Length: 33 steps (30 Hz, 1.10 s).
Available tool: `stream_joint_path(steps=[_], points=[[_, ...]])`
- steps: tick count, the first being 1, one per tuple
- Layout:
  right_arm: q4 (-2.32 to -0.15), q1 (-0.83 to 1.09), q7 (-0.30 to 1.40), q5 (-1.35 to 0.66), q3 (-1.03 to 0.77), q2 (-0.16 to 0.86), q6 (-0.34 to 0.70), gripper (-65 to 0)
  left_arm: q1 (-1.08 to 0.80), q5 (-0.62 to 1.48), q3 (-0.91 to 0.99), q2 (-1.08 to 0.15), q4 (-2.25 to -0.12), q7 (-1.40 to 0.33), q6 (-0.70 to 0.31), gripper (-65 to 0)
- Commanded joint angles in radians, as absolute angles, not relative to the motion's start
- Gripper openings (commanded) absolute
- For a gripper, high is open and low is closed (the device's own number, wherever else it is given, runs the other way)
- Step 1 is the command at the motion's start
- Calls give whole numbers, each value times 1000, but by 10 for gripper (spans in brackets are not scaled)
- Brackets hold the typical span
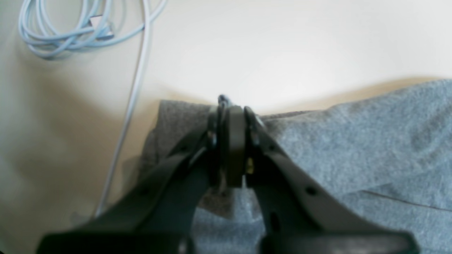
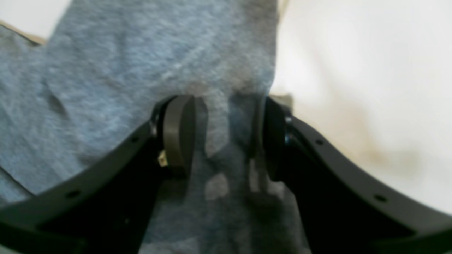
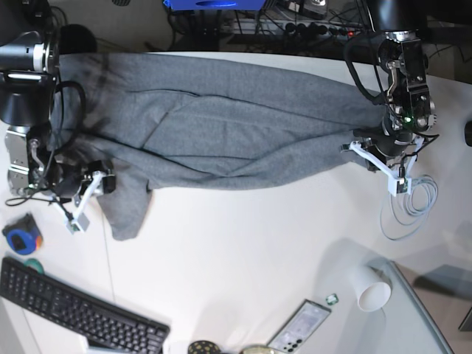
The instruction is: Layout the t-shirt on the table in an organized manner, then fold the t-shirt properly
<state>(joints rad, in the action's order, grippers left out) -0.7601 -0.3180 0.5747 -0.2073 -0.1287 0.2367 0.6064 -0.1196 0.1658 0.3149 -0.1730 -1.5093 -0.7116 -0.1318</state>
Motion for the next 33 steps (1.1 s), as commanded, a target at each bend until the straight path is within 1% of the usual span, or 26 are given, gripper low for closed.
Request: stream_joint_path(steps=[1,2,5,6,8,15,21,26,33], points=[[-757,-315,622,-191,-125,234,608,-383,-108,168,321,-185,-1527,-696,-130,-650],[-757,-315,622,-191,-125,234,608,-423,-108,168,321,-185,-1527,-696,-130,-650],[-757,-318,621,-191,-125,234,604,-611,-108,168,325,-186,-1523,-696,-130,-650],[-757,-320,621,-191,-125,234,604,-636,-108,168,325,-186,-1521,-696,-130,-650],[-769,-321,619,-191,-125,236,604,-629,-108,168,325,-186,-1521,-696,-130,-650],[-935,-320,628,-188,-122,239,604,-629,-87,166,317,-186,-1567,-700,-130,-650],[-1079,-343,700,-188,-122,246,604,-629,-38,166,315,-186,-1630,-702,-130,-650],[-1118,-392,713,-188,-122,246,604,-629,35,166,305,-208,-1564,-702,-130,-650],[-1113,-449,702,-188,-119,246,605,-629,143,166,257,-231,-1466,-699,-130,-650]])
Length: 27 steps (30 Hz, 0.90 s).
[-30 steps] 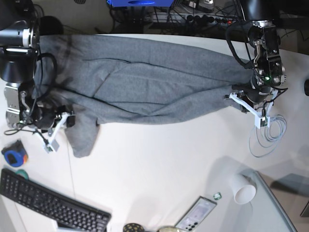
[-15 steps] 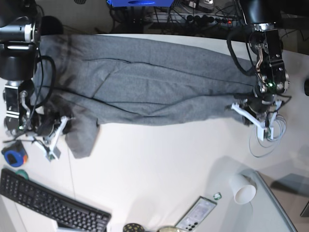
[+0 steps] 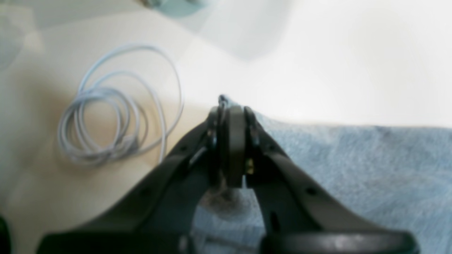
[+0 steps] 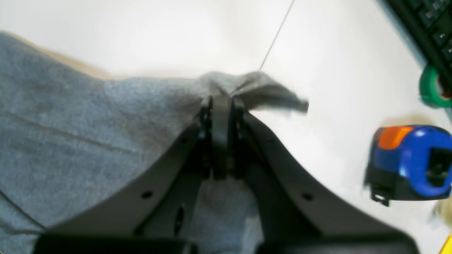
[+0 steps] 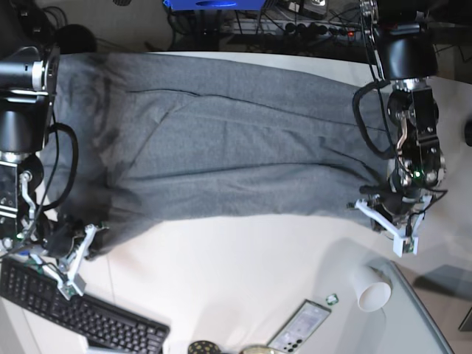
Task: Layout the t-shirt on the table in an organized manner, then fold the t-shirt properly
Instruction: 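Drag the folded hem toward the collar edge with both grippers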
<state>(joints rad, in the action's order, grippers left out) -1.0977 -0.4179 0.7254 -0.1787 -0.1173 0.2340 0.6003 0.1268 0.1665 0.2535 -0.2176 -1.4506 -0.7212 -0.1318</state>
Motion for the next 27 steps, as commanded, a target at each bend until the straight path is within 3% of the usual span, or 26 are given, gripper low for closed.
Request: stream_joint_path(steps=[1,7,19,27], points=[[-1112,-449,690,-188,-119,246,605,-629,159,166,255,-231,-1448,-699,-130,-650],[-1095,-450,625,-188,-117,246,607,-629,211,166,255,-229,-1353,-687,-130,-650],[-1132,-369,607,-188,-122,246,610,-629,213,166,220,-246,-1110,-392,-130,-650],[-1305,-191,607,-191,-124,243,610,-630,99,166,140,-263,-1164,-248,-130,-650]])
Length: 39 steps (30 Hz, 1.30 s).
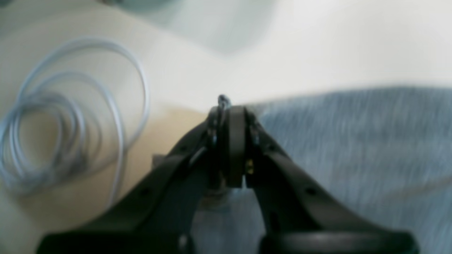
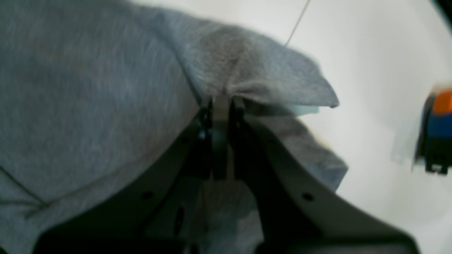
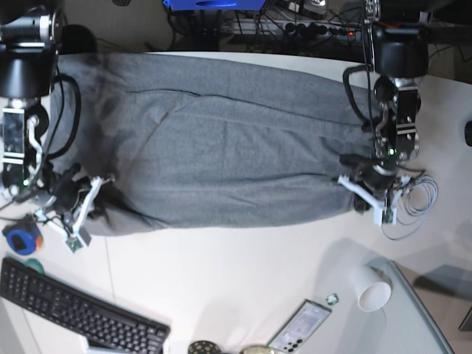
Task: Layout the t-shirt on the table in an organized manner, then fold the t-shirt properly
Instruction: 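Drag the folded hem toward the collar edge with both grippers, then pull the folded hem further over the collar edge with both grippers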
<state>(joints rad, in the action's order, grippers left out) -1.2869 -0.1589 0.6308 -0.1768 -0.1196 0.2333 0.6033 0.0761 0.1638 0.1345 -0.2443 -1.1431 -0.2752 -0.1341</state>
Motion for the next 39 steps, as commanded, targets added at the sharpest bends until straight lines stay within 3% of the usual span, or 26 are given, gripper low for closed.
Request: stream_joint_path(steps=[1,14,20,30,39], points=[[-1330,-170,607,-191,-125,243,610,-630,73,166,137,-278,-1188,-239,-130,-650],[-1475,8,657,-193,-217,237,610,-630,-143,142,131,-363,-1366,-179,-130,-650],[-1550,77,707,-193,-223,236,610,-630,-171,2,130,-321,-1353,-177,-130,-650],[-1543,76,707,-193,-219,209,610,-630,-170,-38,131,-308,-1276,-177,-130,-650],[-1557,76,707,-193,-226,208,610,-630,-199,-28,140,-308,-1428,-162,-130,-650]])
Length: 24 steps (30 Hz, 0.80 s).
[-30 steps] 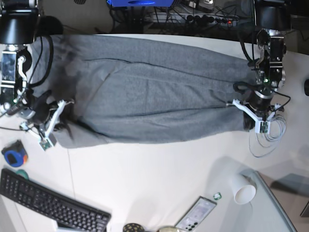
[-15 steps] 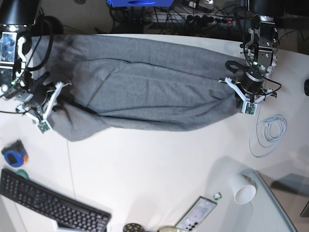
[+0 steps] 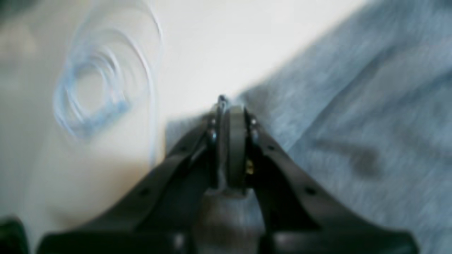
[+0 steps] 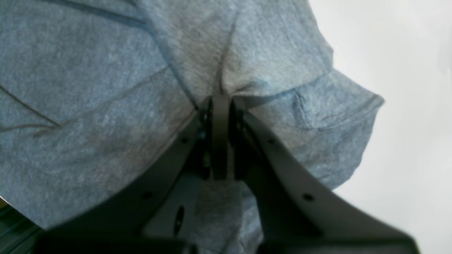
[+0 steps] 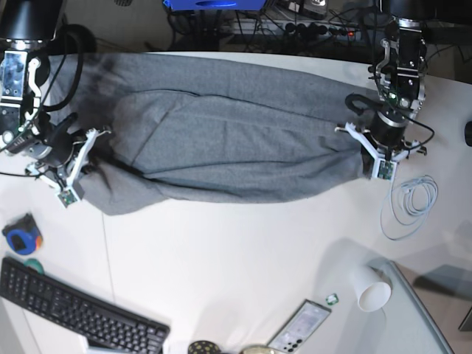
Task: Layout the t-shirt on the table in an organized manner, then fold the t-shirt properly
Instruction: 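Pull the folded hem further over the collar edge with both grippers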
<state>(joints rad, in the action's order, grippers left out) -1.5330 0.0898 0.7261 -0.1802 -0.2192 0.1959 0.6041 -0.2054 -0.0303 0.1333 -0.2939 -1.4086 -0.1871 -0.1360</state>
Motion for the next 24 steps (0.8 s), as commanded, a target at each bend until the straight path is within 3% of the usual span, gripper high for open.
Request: stream_joint_path(steps=[1,15,24], points=[[-1569,76,707,-193,-228,208,610,-630,-199,-28,140,-309,-1449,-165,-130,-650],[-1649,139,763,-193,-369,209,610,-630,-206,-24,151,-361,-1535,-200,-130,-650],[-1758,251,832,-193,-349,157,610,-630,-257,179,202,-427,-1537,-202,-131,-650]])
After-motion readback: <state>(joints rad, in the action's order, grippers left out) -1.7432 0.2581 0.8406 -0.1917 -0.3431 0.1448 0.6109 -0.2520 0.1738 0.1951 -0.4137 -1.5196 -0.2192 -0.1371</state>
